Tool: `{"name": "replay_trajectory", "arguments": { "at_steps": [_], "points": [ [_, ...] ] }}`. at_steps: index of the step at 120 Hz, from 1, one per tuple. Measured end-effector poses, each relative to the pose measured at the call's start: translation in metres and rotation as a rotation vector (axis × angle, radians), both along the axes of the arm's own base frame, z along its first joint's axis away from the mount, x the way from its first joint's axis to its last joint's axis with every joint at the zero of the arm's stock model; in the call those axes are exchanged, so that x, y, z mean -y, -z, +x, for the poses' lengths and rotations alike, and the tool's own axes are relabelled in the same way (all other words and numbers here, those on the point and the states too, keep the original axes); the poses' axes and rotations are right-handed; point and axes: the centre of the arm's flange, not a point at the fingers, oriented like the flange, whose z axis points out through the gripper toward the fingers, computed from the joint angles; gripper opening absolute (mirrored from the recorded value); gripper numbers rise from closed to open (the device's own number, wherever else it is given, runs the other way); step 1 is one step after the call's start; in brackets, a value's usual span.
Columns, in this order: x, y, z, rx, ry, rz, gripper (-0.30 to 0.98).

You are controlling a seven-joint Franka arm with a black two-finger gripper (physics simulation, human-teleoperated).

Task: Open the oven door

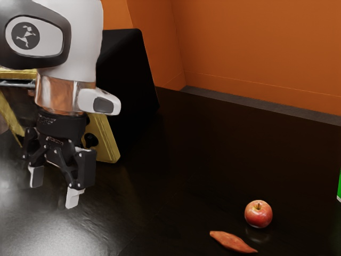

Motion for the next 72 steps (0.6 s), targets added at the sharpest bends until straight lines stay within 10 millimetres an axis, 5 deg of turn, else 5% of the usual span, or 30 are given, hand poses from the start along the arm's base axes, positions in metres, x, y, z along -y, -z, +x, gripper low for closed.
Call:
{"name": "replay_trajectory", "arguments": {
  "at_steps": [19, 27, 33, 41, 53, 72],
  "points": [
    [-0.014, 0.0, 0.046, 0.234, -0.18, 0.061, 0.69],
    [-0.027, -0.025, 0.052, 0.353, -0.264, 0.097, 0.69],
    [-0.051, -0.046, 0.051, 0.458, -0.356, 0.108, 0.69],
    [-0.089, -0.041, 0.029, 0.58, -0.48, 0.128, 0.69],
    [-0.146, -0.019, 0.057, 0.706, -0.68, 0.113, 0.69],
    [-0.191, -0.028, 0.078, 0.879, -1.002, -0.009, 0.69]
  ]
}}
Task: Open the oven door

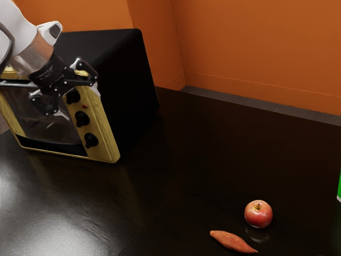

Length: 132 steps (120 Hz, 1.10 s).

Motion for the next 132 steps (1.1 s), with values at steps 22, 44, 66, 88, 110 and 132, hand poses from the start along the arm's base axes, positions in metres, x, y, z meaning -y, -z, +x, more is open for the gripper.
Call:
{"name": "replay_trajectory", "arguments": {
  "at_steps": [22, 44, 66, 88, 110, 132],
  "points": [
    [-0.022, 0.01, -0.006, 0.094, -0.17, 0.006, 0.69],
    [-0.045, 0.02, -0.033, 0.174, -0.319, 0.028, 0.68],
    [-0.076, 0.025, -0.024, 0.227, -0.505, -0.028, 0.68],
    [-0.103, 0.027, -0.018, 0.272, -0.63, -0.039, 0.68],
    [-0.142, 0.019, -0.033, 0.323, -0.748, -0.087, 0.69],
    [-0.187, 0.023, -0.065, 0.342, -0.858, -0.129, 0.68]
  ]
}}
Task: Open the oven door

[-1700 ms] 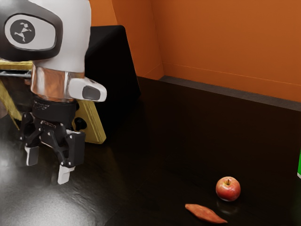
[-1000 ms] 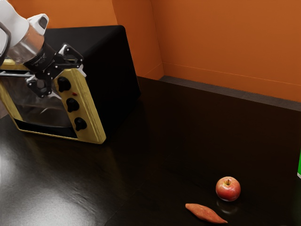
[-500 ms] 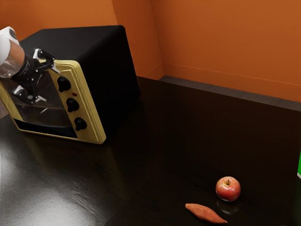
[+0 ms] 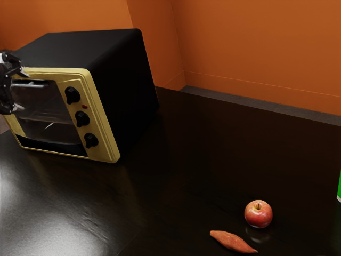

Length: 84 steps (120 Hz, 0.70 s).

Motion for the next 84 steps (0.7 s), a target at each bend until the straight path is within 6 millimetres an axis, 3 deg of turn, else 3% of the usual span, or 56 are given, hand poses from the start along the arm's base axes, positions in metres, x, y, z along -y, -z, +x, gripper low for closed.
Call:
{"name": "replay_trajectory", "arguments": {
  "at_steps": [21, 61, 84],
  "points": [
    [-0.018, 0.005, 0.013, -0.011, 0.001, 0.01, 0.68],
    [-0.016, 0.012, 0.026, -0.048, 0.082, 0.054, 0.68],
    [-0.02, 0.008, 0.017, -0.056, 0.104, 0.084, 0.68]
  ]
}}
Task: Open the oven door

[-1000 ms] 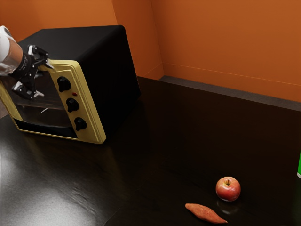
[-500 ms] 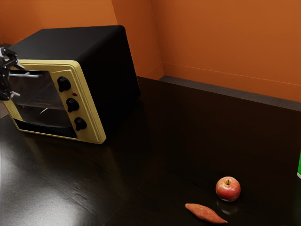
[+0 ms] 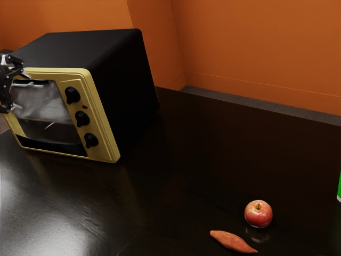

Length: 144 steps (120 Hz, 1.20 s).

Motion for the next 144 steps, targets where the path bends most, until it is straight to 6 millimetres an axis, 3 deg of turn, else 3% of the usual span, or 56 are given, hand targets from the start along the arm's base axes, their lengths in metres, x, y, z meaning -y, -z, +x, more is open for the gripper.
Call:
{"name": "replay_trajectory", "arguments": {
  "at_steps": [33, 49, 108, 123, 144],
  "points": [
    [0.001, 0.003, 0.003, -0.017, 0.04, 0.028, 0.68],
    [0.002, 0.017, 0.01, -0.04, 0.059, 0.028, 0.68],
    [0.001, 0.036, 0.019, -0.057, 0.09, 0.038, 0.68],
    [0.007, 0.042, 0.001, -0.054, 0.087, 0.03, 0.68],
    [0.02, 0.054, -0.056, -0.038, 0.055, 0.028, 0.69]
  ]
}}
